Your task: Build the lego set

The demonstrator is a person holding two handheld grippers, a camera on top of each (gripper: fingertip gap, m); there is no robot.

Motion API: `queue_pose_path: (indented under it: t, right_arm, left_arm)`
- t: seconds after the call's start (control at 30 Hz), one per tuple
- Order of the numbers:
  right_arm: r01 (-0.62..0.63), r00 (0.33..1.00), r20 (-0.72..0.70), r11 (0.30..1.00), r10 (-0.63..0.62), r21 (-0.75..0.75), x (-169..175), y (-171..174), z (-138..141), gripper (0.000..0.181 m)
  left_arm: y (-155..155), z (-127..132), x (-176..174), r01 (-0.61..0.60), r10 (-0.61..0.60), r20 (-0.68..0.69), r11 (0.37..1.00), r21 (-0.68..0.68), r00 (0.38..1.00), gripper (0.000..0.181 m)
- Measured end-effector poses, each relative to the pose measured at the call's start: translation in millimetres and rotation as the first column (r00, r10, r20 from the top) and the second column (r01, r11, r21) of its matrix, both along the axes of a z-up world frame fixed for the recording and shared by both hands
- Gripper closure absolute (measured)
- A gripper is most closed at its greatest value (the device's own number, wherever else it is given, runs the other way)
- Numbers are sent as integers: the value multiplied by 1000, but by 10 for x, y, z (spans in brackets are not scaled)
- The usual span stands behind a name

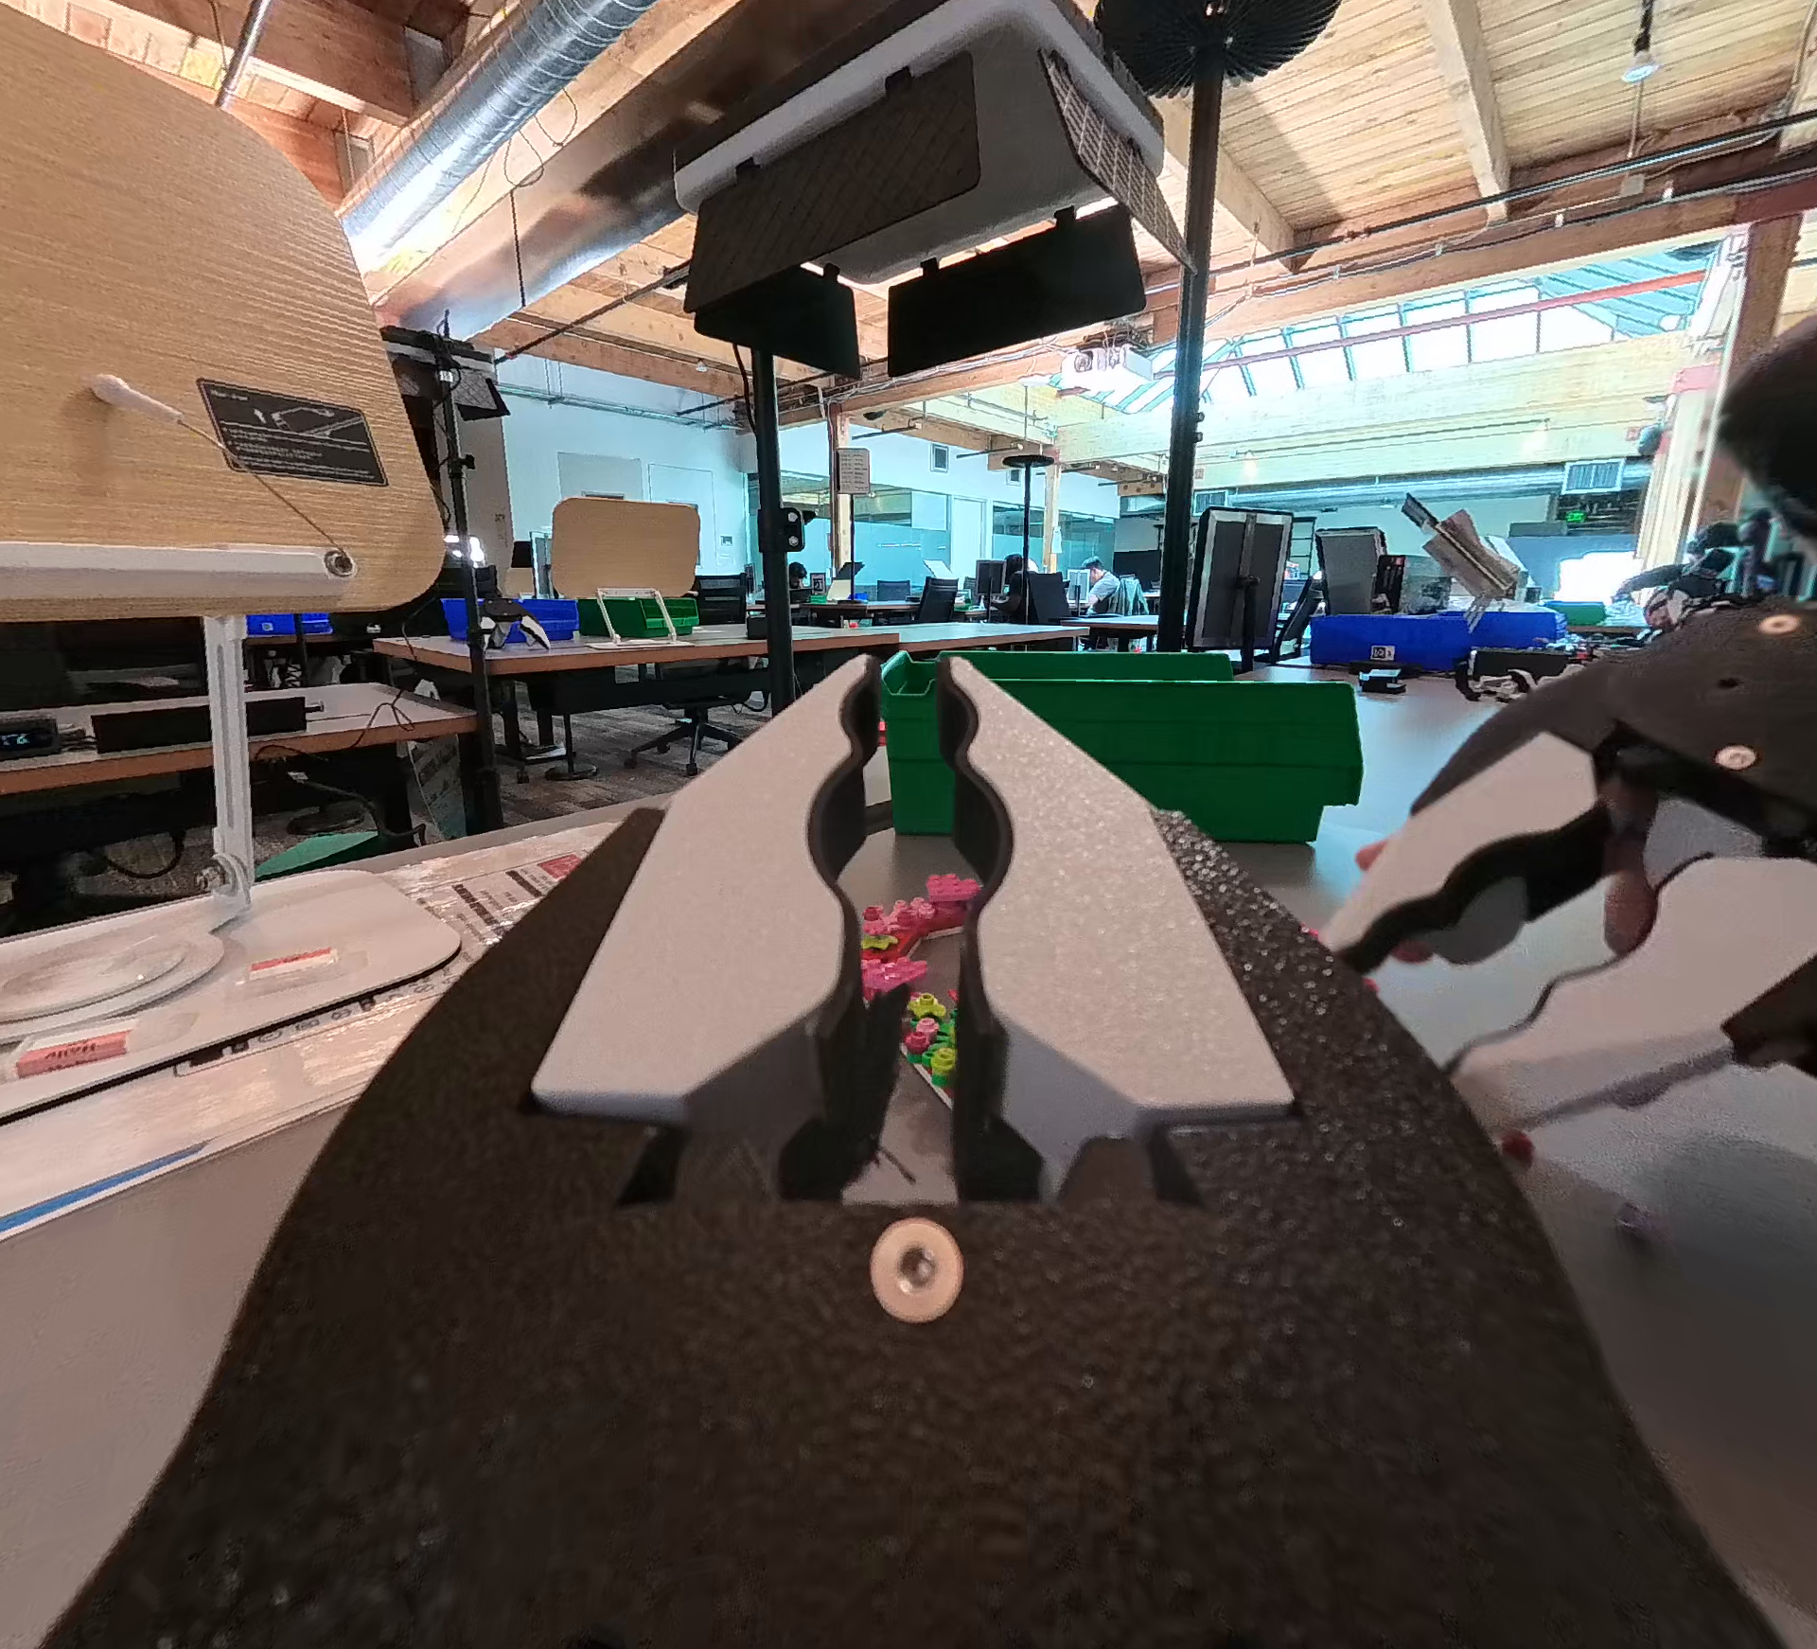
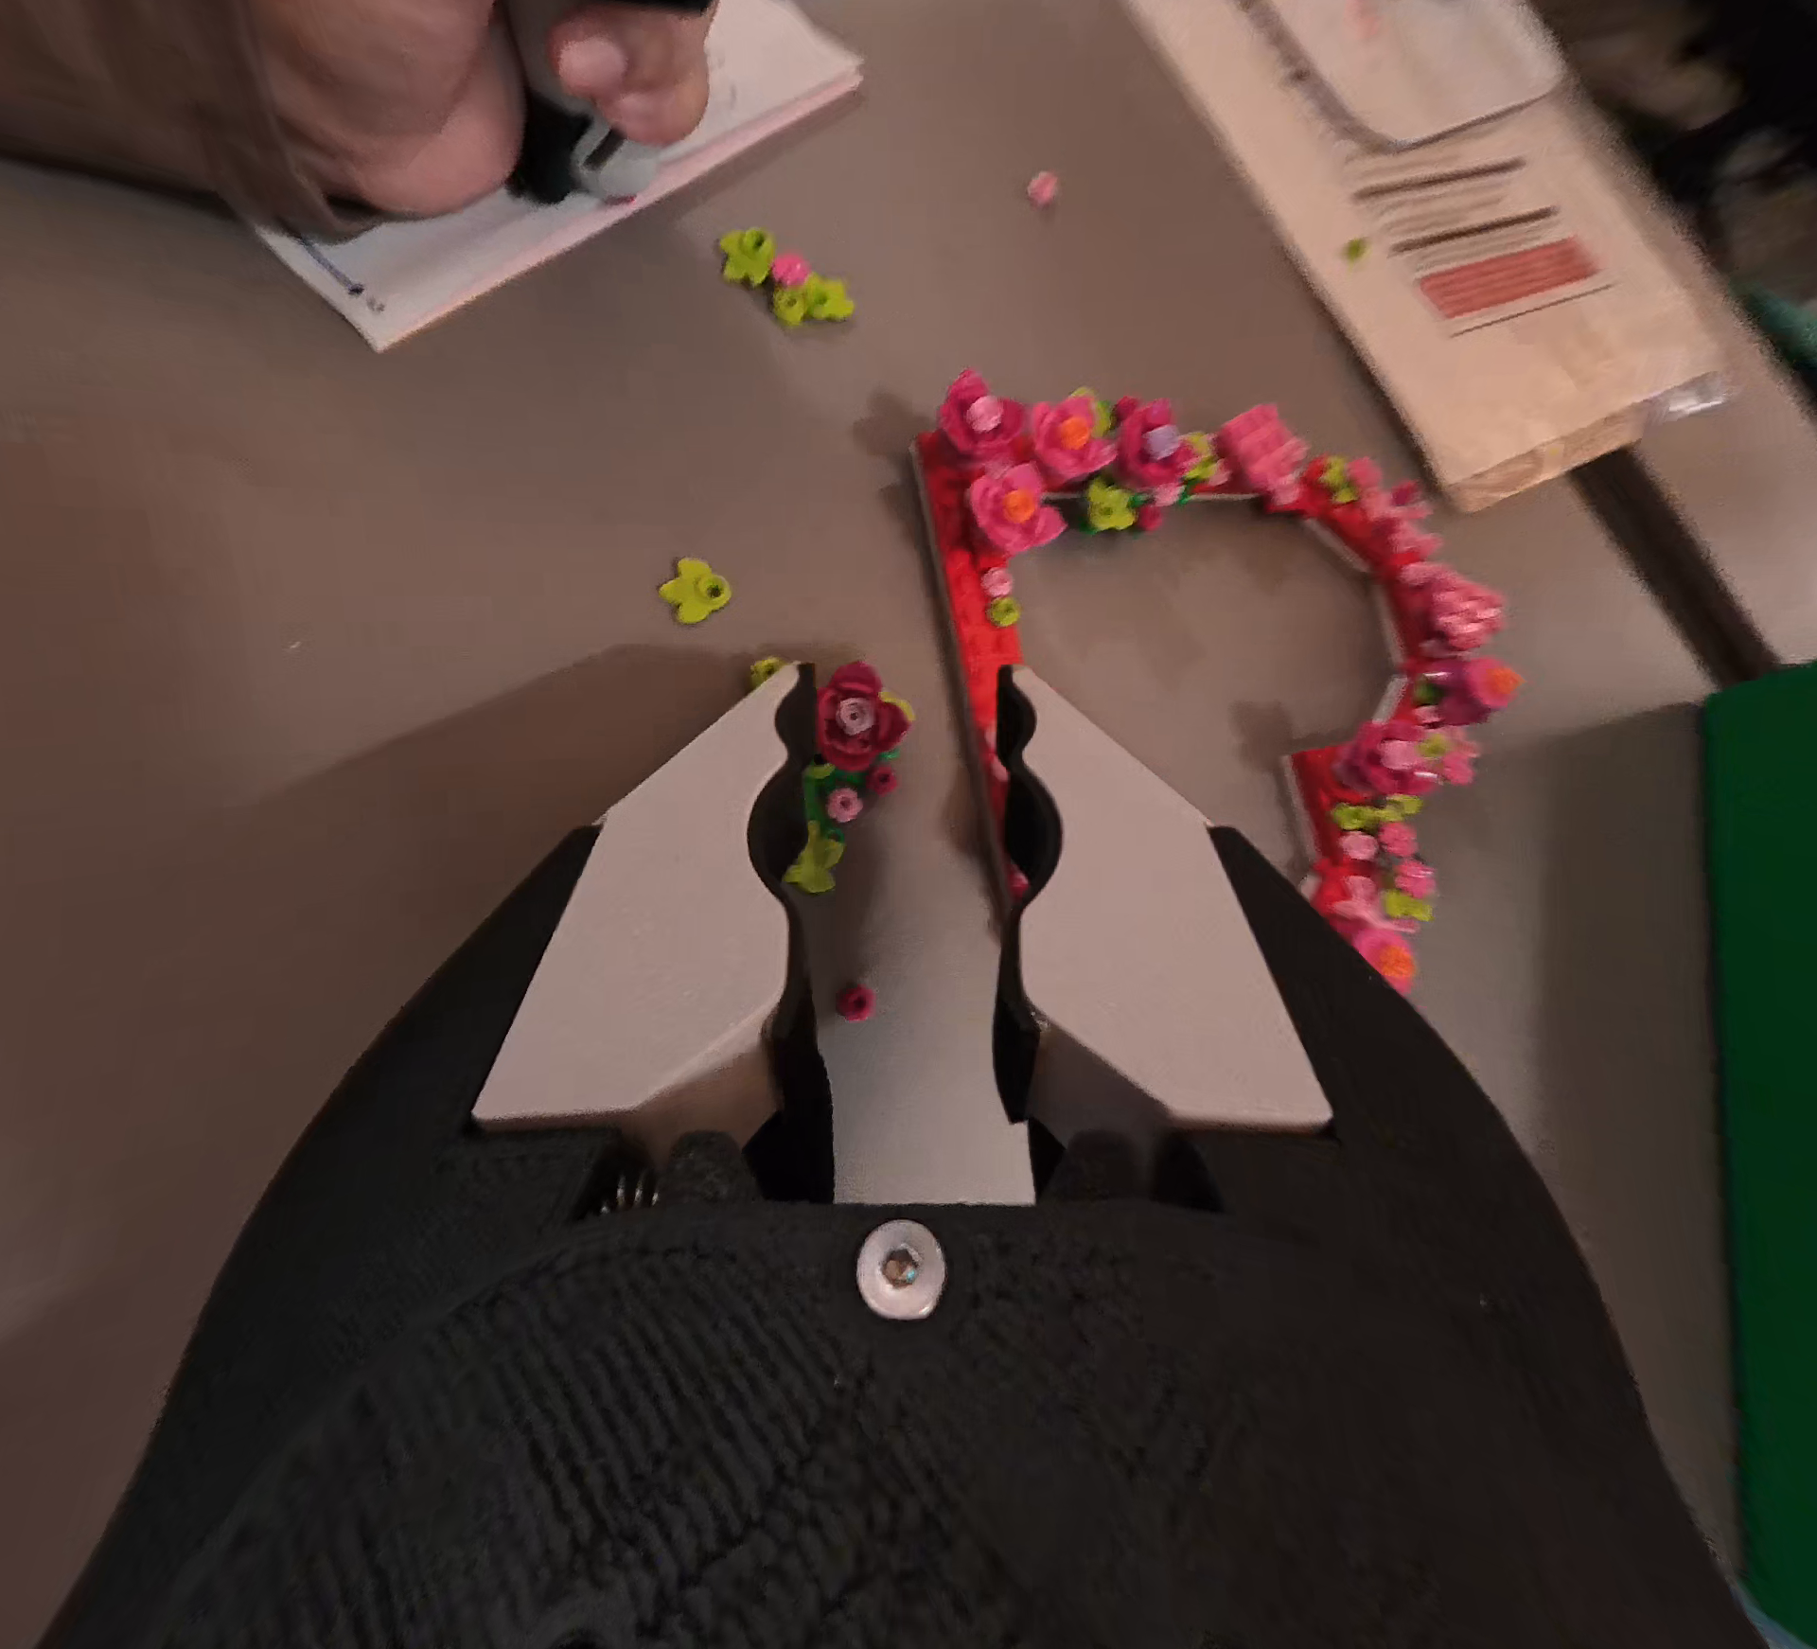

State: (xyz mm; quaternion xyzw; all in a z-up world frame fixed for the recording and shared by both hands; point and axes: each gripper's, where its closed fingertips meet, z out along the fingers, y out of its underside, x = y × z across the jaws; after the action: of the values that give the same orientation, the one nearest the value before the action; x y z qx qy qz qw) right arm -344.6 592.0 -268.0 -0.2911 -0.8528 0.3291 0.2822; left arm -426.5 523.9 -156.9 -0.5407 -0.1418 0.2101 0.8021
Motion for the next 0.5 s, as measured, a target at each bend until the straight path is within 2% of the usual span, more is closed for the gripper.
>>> queue_pose_path:
  t: [0.1, 0.2, 0.3, 0.37, 0.47, 0.5]
  right_arm:
    - [100, 967, -229, 992, -114, -72, -133, 234, 328, 146]
    - [174, 875, -418, 964, -246, -202, -165, 503, 620, 148]
    - [191, 797, -501, 927, -338, -322, -112, 689, 702, 152]
    - [215, 776, -524, 929, -350, -303, -80, 781, 683, 153]
    - [302, 657, -650, 923, -382, -236, -56, 1007, 780, 159]
    - [311, 650, -656, 922, -383, -230, -61, 1033, 766, 160]
  left_arm:
    - [-3, 3, 0, -3, 3, -2, 1000, 1, 1000, 173]
    - [-5, 3, -4, -3, 3, 0, 1000, 3, 1000, 173]
    - [-5, 1, -14, -3, 3, 6, 1000, 5, 1000, 173]
    - [-2, 1, -10, -2, 2, 6, 1000, 4, 1000, 173]
    - [4, 0, 3, -1, 1, -1, 1000, 1, 1000, 173]
    - [6, 0, 6, 1, -1, -3, 1000, 0, 1000, 173]
